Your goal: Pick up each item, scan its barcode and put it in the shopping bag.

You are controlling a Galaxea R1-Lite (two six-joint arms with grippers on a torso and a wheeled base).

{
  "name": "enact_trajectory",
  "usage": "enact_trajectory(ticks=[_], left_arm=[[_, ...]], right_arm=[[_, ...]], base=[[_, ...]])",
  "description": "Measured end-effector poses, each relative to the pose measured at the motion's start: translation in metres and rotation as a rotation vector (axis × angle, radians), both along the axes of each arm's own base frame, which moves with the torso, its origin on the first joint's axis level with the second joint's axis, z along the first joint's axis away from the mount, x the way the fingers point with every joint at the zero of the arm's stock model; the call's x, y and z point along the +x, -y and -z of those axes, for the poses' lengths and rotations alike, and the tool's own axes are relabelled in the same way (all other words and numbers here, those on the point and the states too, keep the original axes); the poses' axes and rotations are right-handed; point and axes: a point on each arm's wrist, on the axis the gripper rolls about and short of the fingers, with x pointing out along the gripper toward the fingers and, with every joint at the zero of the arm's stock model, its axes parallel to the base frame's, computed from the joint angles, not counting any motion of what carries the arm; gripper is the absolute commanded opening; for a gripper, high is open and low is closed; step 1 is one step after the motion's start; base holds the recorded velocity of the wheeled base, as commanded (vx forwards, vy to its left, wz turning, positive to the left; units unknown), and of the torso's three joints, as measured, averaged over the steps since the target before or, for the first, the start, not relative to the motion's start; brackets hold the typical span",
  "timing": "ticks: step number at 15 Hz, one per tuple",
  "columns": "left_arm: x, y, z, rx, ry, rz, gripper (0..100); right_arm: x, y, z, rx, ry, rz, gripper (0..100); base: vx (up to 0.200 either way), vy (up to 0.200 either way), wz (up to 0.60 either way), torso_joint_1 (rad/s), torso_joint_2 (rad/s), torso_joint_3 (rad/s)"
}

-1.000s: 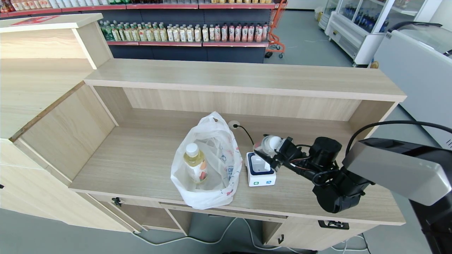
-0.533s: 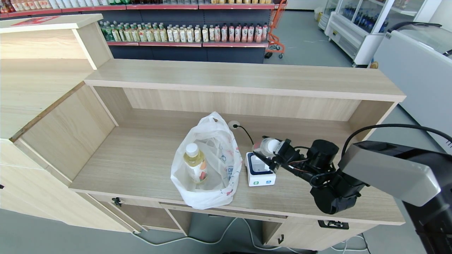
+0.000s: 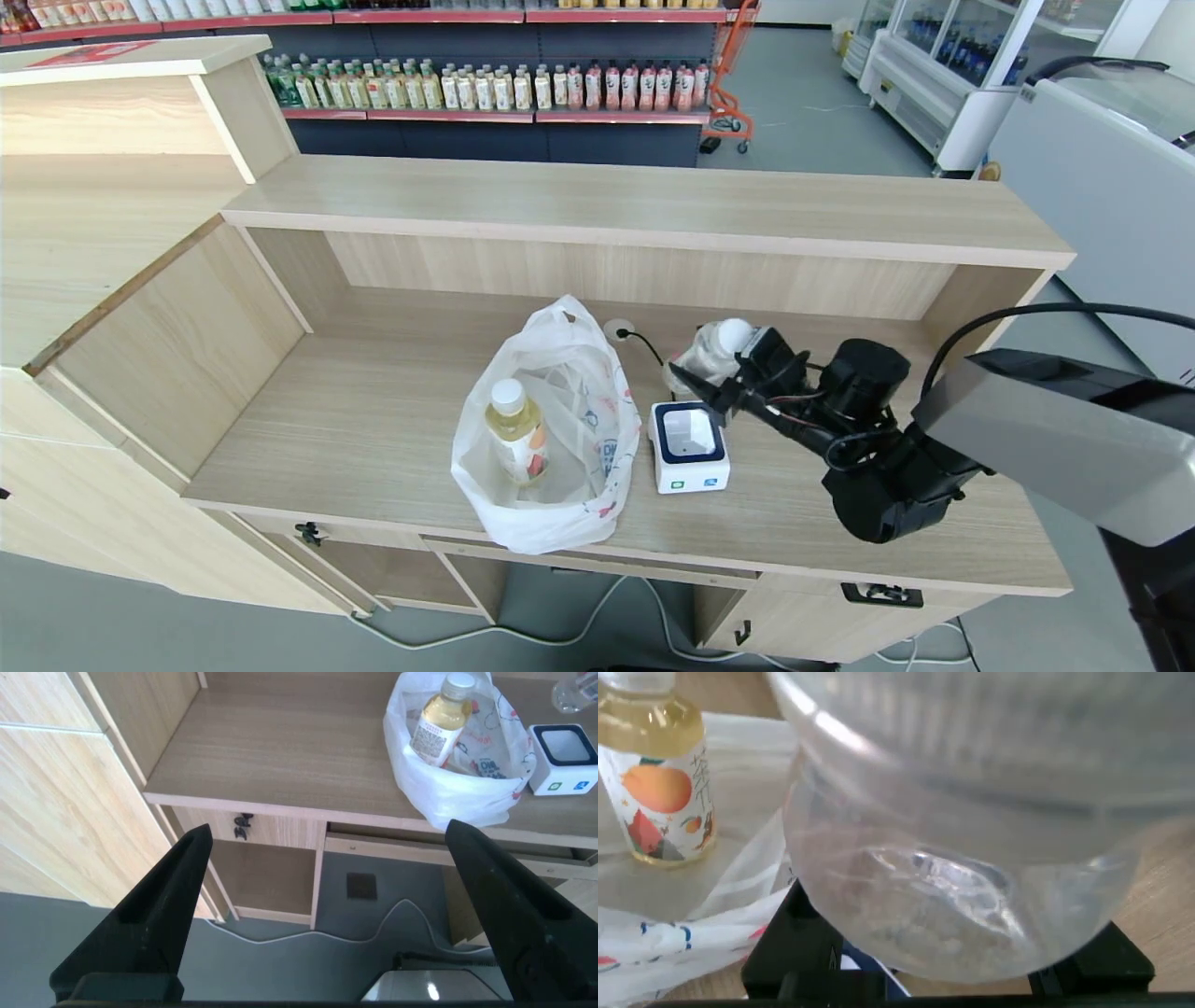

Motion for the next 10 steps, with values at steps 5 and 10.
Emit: enact_trajectory(ticks=[5, 10], left_arm=[[0.000, 0.000, 0.000, 0.000, 0.000, 0.000, 100], [0.000, 0.000, 0.000, 0.000, 0.000, 0.000, 100]], right_arm=[[-0.026, 0.013, -0.040, 0.206, -0.267, 0.227, 0], [-0.049, 0.013, -0.061, 0.288, -0.430, 0.296, 0]], base=[[0.000, 0.000, 0.00, 0.000, 0.00, 0.000], [0.000, 0.160, 0.00, -0.002, 0.00, 0.004]])
